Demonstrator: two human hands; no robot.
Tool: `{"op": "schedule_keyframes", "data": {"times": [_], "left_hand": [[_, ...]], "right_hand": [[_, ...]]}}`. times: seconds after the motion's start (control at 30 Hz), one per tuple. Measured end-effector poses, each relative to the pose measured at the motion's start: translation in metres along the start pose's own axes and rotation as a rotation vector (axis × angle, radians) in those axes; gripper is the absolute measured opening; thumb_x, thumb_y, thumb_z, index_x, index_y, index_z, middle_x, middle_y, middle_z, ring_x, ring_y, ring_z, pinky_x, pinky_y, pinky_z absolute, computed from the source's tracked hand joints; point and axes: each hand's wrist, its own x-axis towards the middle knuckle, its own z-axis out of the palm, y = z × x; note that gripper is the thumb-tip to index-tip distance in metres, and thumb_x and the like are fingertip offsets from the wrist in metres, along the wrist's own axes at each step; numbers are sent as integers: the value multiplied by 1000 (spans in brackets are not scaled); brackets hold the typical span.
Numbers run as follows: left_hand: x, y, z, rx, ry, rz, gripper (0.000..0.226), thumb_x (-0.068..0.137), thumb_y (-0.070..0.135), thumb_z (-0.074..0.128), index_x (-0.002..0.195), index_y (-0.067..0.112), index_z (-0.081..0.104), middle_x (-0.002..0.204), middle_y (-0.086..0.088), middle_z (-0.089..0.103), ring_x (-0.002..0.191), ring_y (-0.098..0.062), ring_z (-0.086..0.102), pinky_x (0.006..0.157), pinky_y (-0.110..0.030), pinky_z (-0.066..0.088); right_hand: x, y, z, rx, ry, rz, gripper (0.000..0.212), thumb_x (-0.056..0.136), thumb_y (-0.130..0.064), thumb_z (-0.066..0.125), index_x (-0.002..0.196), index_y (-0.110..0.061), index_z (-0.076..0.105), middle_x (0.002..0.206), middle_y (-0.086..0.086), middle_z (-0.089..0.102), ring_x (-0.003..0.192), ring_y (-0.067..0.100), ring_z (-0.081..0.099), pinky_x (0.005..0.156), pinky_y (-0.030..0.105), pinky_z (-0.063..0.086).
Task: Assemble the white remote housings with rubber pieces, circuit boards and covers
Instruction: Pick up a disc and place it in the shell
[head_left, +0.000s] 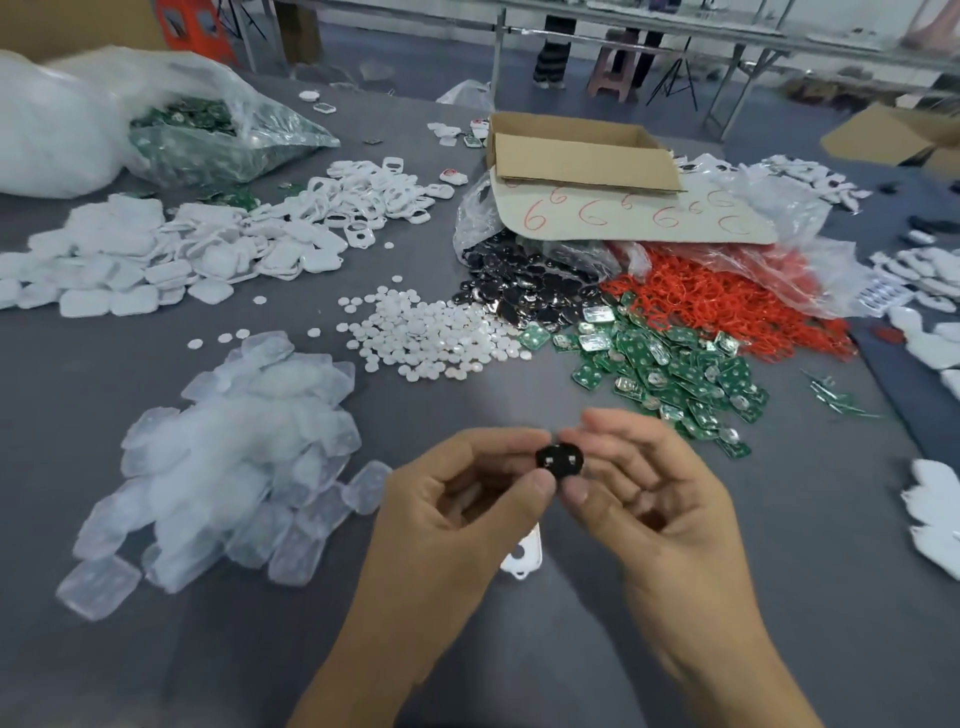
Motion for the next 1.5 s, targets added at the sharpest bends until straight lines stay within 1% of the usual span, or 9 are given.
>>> {"op": "schedule_keyframes", "data": {"times": [0.17,0.3,0.53,0.67,0.8,1.0,1.13,1.3,1.5], "left_hand": [[-21,2,3,-44,-19,-17,20,78,17,83,97,21,79,91,-9,78,91,-28,75,76,-19,57],[-30,3,5,-62,-5,-15,20,72,26,80,91,19,78,87,-8,78,83,-17,74,72,-17,56],[-39,-19,9,-7,143,-40,19,77,27,76,78,8,76,73,-9,75,68,-10,69,66,-15,52],[-45,-41,4,86,131,-131,11,80,26,76,79,16,79,72,0,75,68,-2,67,66,-12,48],[-42,-64,-8,592,198,-62,33,76,35,86,101,48,70,98,27,69,98,3,63,81,-11,46],[-24,-86,-9,920,104,-10,86,71,48,85,145,38,43,112,35,53,118,1,40,96,-21,26],[-23,-93,-11,946,136,13,84,70,52,83,143,40,43,107,42,47,113,10,35,95,-19,22],[-22,-94,-13,952,127,51,74,70,50,85,135,39,50,112,28,61,113,1,43,91,-21,29],[-22,-95,-13,935,135,57,69,64,52,84,123,49,47,101,45,45,106,15,35,89,-19,34]], "right_hand": [[-20,-5,5,59,16,6,33,76,-12,77,107,-23,73,107,9,75,101,15,72,84,18,54],[-31,-5,7,-30,43,-47,20,81,-9,74,96,-21,76,99,8,77,91,15,74,78,18,55],[-48,10,0,-772,39,-363,31,83,0,76,109,-18,77,106,-11,73,98,7,71,84,15,53],[-50,21,-9,-949,-37,-389,32,86,-1,69,113,-16,75,112,-12,69,106,-3,64,91,9,46],[-34,28,-21,-1089,-51,-251,31,86,1,74,111,-18,76,103,-10,65,97,-9,58,88,3,39],[-5,36,-17,-1195,-338,-124,31,85,0,73,109,-19,77,95,-9,62,80,-1,55,78,6,43],[1,39,-20,-1252,-409,-104,24,83,-3,73,97,-22,77,91,-11,62,79,6,60,72,22,51],[12,40,-18,-1262,-407,-43,24,78,0,74,79,-23,80,82,-13,61,69,0,57,66,10,43],[45,33,-7,-1241,-413,269,28,66,-2,84,60,-28,76,59,-19,63,61,-9,59,60,5,40]]}}
